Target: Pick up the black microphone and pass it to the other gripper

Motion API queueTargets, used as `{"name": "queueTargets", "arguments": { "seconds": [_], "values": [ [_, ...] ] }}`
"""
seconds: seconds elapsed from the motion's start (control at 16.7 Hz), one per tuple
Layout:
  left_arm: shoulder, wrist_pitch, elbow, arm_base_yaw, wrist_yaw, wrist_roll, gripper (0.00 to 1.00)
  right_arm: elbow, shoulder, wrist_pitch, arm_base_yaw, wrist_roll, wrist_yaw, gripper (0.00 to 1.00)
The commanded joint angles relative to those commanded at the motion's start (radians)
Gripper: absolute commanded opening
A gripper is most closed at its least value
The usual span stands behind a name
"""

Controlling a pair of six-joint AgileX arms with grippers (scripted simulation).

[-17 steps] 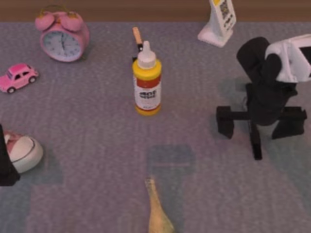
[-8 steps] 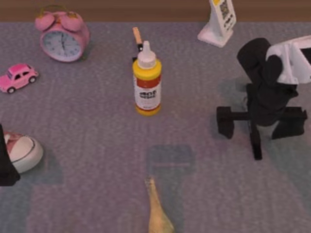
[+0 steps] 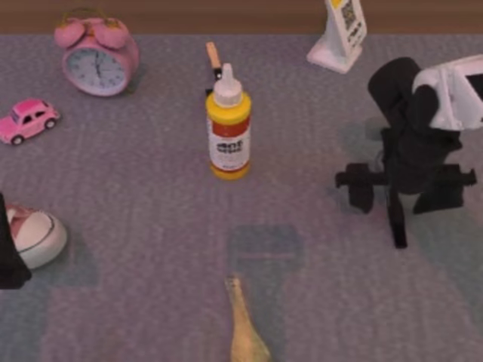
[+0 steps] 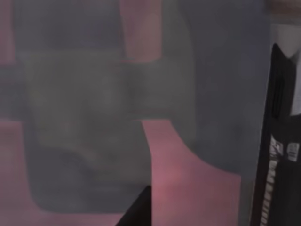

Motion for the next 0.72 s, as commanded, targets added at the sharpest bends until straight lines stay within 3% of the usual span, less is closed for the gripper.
{"name": "queueTargets", "arguments": {
  "seconds": [0.12, 0.18, 0.72],
  "values": [
    [0.000, 0.000, 0.000, 0.000, 0.000, 0.000, 1.00, 0.000, 0.000, 0.000, 0.000, 0.000, 0.000, 0.02],
    [0.000, 0.000, 0.000, 0.000, 0.000, 0.000, 1.00, 0.000, 0.000, 0.000, 0.000, 0.000, 0.000, 0.00],
    [0.000, 0.000, 0.000, 0.000, 0.000, 0.000, 1.00, 0.022, -0.055, -0.021, 0.001, -0.010, 0.014, 0.00]
  ]
}}
